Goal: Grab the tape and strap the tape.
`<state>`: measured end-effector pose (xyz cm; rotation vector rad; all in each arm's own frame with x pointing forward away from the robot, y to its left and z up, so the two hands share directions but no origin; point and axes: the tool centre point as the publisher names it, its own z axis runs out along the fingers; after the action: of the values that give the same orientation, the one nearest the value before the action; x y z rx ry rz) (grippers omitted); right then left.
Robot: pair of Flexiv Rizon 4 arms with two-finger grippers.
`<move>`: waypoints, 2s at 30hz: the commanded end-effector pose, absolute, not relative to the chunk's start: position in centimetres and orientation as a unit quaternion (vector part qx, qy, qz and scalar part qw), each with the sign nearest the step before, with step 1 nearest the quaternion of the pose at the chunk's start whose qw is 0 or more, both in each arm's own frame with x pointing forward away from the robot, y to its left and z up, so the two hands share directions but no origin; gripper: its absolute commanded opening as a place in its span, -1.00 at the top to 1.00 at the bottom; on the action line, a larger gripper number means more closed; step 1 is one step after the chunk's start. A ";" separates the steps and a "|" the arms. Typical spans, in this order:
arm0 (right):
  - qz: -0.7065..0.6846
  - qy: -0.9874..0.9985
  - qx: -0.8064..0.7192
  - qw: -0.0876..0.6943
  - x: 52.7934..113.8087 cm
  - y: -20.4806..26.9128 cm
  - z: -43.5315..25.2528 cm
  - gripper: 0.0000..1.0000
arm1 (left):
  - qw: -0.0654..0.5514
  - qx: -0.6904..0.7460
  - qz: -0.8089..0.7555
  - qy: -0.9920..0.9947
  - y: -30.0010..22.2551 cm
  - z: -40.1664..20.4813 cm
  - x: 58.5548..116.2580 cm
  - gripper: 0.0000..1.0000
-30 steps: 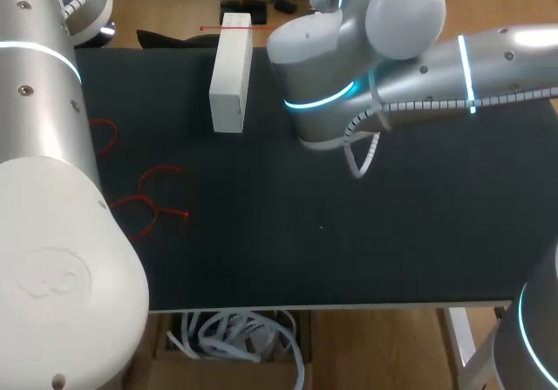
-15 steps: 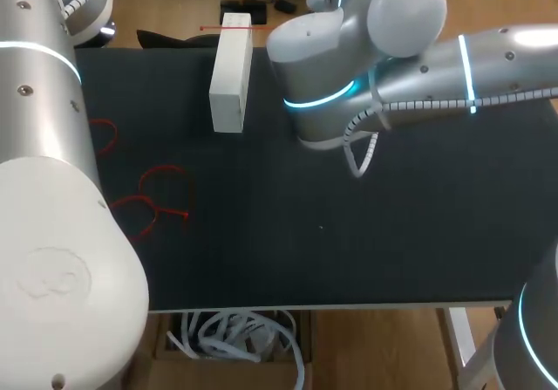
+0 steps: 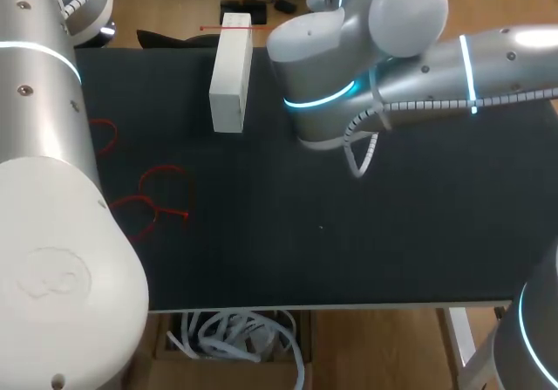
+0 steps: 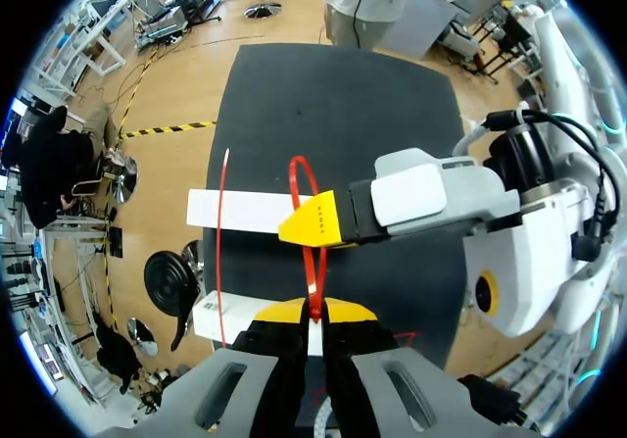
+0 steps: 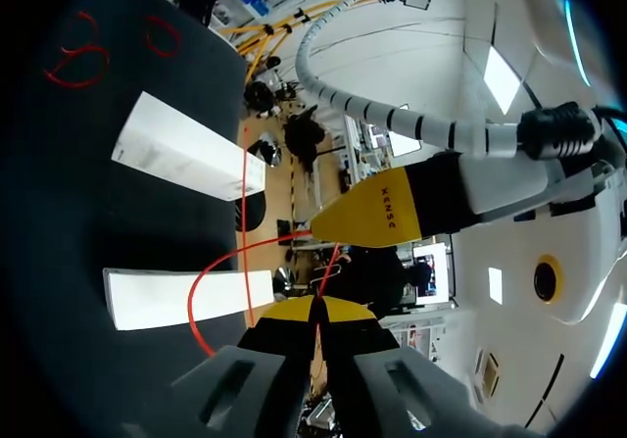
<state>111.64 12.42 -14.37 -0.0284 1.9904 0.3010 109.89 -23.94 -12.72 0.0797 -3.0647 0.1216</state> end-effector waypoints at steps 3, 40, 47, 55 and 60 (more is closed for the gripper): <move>0.130 0.837 -0.016 0.532 111.2 12.4 -13.9 1.00 | 0.039 0.026 0.037 -0.998 -24.1 -12.6 110.0 1.00; 0.137 0.835 -0.037 0.531 111.1 13.4 -13.6 1.00 | 0.039 0.026 0.037 -0.998 -24.1 -12.6 110.0 1.00; 0.126 0.817 -0.078 0.557 111.0 13.9 -12.7 1.00 | 0.039 0.026 0.037 -0.998 -24.1 -12.6 110.0 1.00; 0.128 0.816 -0.082 0.558 111.0 14.1 -12.6 1.00 | 0.039 0.026 0.037 -0.998 -24.1 -12.6 110.0 1.00; 0.129 0.818 -0.082 0.555 110.9 14.1 -12.7 1.00 | 0.039 0.026 0.037 -0.998 -24.1 -12.6 110.0 1.00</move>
<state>110.94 14.15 -12.97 -0.1899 1.9232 0.3046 109.89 -24.01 -12.76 0.0791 -3.0644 0.1218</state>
